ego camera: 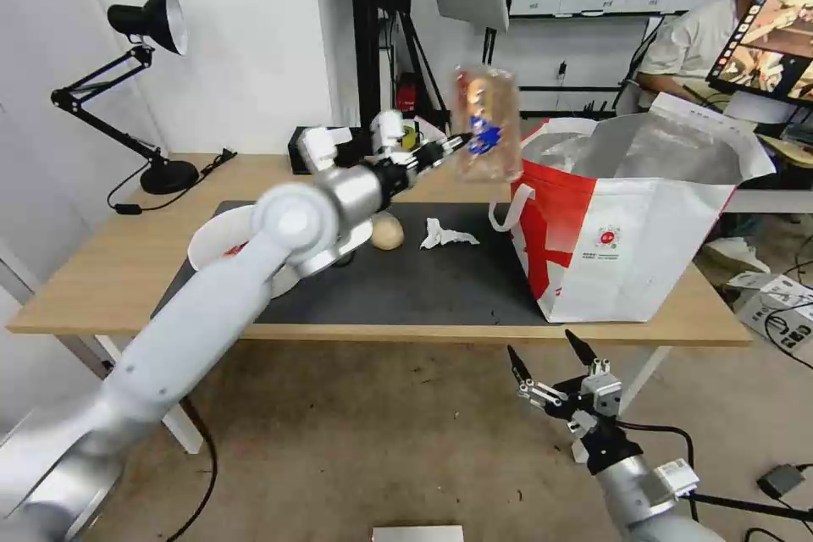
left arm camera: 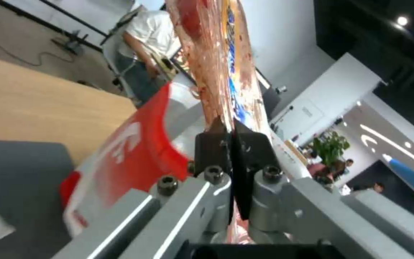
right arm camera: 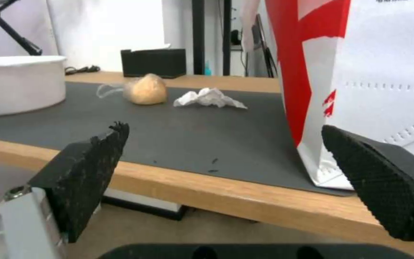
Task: Pick up the trash from the table and place it into the takeout bag.
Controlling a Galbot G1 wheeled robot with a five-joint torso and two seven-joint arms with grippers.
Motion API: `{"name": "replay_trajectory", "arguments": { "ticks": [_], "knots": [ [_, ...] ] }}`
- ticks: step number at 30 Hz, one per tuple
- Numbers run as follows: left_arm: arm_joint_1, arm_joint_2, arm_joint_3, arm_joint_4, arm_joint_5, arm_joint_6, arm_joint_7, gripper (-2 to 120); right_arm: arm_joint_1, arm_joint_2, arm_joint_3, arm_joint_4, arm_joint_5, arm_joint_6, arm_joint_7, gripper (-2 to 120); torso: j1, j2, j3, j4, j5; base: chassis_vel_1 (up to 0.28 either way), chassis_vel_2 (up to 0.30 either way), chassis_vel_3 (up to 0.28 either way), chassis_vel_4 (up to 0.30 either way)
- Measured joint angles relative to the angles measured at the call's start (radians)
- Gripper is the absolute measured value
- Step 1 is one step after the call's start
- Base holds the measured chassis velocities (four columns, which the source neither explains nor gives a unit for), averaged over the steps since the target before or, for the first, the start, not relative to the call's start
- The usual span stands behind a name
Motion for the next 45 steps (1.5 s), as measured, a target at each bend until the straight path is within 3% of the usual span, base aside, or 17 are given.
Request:
{"name": "replay_trajectory", "arguments": {
  "ticks": [10, 14, 18, 26, 34, 40, 42, 45],
  "knots": [
    [-0.164, -0.162, 0.107, 0.197, 0.046, -0.016, -0.001, 0, 0.014, 0.005, -0.006, -0.020, 0.000, -0.005, -0.002, 100, 0.000, 0.000, 0.000, -0.0002, 0.0001, 0.000, 0.000, 0.000, 0.000],
    [-0.232, -0.243, 0.185, 0.317, 0.158, -0.049, -0.005, 0, 0.015, 0.009, -0.010, -0.028, -0.003, -0.007, -0.004, 100, 0.000, 0.000, 0.000, -0.0003, 0.0001, 0.000, 0.000, 0.000, 0.000],
    [-0.250, -0.285, 0.240, 0.377, 0.234, -0.069, -0.016, 0, 0.017, 0.012, -0.016, -0.031, -0.007, -0.008, -0.005, 100, 0.000, 0.000, 0.000, -0.0003, 0.0000, 0.000, 0.000, 0.000, 0.000],
    [-0.254, -0.311, 0.285, 0.393, 0.273, -0.076, -0.016, 0, 0.022, 0.013, -0.020, -0.032, -0.008, -0.010, -0.005, 100, 0.000, 0.000, 0.000, -0.0002, -0.0002, 0.000, 0.000, 0.000, 0.000],
    [-0.244, -0.285, 0.305, 0.345, 0.230, -0.035, 0.013, 1, 0.024, 0.017, -0.023, -0.038, -0.008, -0.011, -0.005, 100, 0.000, 0.000, 0.000, 0.0000, -0.0003, 0.000, 0.000, 0.000, 0.000],
    [-0.240, -0.287, 0.302, 0.326, 0.172, -0.014, 0.019, 27, 0.026, 0.018, -0.027, -0.041, -0.008, -0.013, -0.005, 100, 0.000, 0.000, 0.000, -0.0001, -0.0003, 0.000, 0.000, 0.000, 0.000],
    [-0.241, -0.288, 0.303, 0.326, 0.169, -0.014, 0.019, 29, 0.026, 0.019, -0.028, -0.042, -0.008, -0.013, -0.005, 100, 0.000, 0.000, 0.000, -0.0001, -0.0003, 0.000, 0.000, 0.000, 0.000],
    [-0.243, -0.294, 0.304, 0.326, 0.165, -0.016, 0.019, 46, 0.029, 0.022, -0.037, -0.045, -0.013, -0.014, -0.004, 100, 0.000, 0.000, 0.000, -0.0002, -0.0003, 0.000, 0.000, 0.000, 0.000]
  ]
}}
